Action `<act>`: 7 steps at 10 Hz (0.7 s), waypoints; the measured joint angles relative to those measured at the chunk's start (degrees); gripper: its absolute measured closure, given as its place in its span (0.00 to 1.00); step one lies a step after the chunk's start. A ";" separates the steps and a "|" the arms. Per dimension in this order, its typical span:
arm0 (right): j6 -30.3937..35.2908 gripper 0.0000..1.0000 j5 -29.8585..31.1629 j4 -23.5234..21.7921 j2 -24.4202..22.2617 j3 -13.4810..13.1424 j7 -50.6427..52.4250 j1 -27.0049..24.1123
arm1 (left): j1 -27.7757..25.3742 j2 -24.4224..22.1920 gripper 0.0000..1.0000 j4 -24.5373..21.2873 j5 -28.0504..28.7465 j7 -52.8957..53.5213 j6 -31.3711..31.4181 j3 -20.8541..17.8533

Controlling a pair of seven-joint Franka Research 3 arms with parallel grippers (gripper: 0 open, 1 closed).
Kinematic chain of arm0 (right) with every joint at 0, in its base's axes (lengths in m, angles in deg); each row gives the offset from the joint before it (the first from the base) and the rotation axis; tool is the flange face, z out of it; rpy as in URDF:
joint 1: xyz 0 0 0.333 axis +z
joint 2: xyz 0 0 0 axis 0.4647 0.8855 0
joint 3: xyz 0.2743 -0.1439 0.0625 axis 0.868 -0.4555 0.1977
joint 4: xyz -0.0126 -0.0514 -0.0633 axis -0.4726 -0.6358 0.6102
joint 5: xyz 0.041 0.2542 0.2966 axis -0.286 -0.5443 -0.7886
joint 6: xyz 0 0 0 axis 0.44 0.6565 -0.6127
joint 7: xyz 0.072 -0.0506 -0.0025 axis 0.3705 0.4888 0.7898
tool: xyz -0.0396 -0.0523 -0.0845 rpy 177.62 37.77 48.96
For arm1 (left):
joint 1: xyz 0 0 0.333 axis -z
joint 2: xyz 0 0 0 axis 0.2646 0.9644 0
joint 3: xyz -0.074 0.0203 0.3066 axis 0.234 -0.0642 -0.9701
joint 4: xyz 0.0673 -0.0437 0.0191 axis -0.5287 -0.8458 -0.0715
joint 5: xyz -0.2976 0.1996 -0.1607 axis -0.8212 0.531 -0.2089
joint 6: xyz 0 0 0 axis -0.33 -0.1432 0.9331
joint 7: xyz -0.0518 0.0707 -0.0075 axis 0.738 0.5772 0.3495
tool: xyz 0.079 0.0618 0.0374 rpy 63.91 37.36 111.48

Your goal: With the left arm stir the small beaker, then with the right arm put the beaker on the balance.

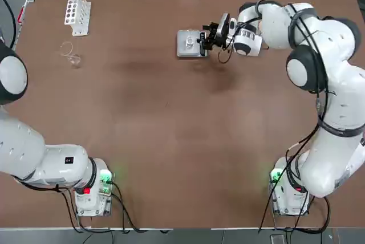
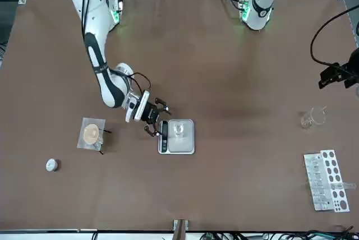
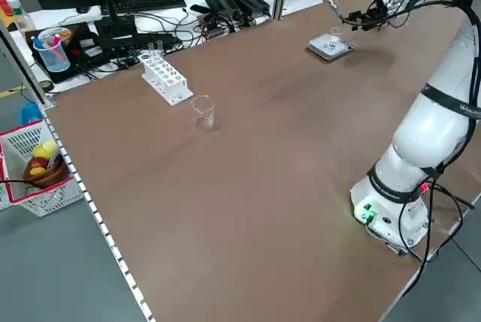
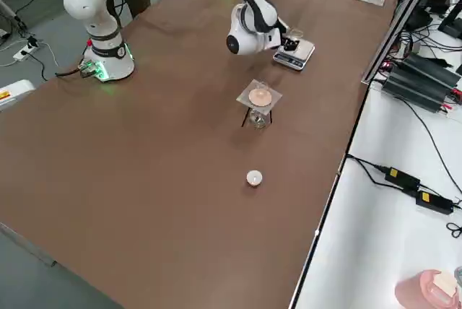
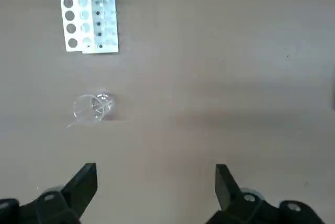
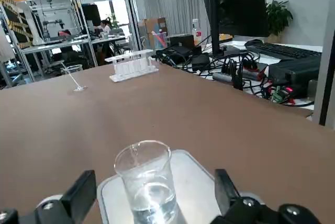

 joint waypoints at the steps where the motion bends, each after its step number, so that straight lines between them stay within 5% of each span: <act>1: -2.24 0.00 3.25 -0.43 -2.16 0.04 -4.10 0.04 | 0.01 -0.16 0.00 0.00 -0.03 0.00 0.20 0.01; 7: -16.79 0.00 21.73 -0.74 -10.20 0.11 -28.47 0.83 | 0.02 -0.28 0.00 0.03 -0.05 0.00 0.30 0.03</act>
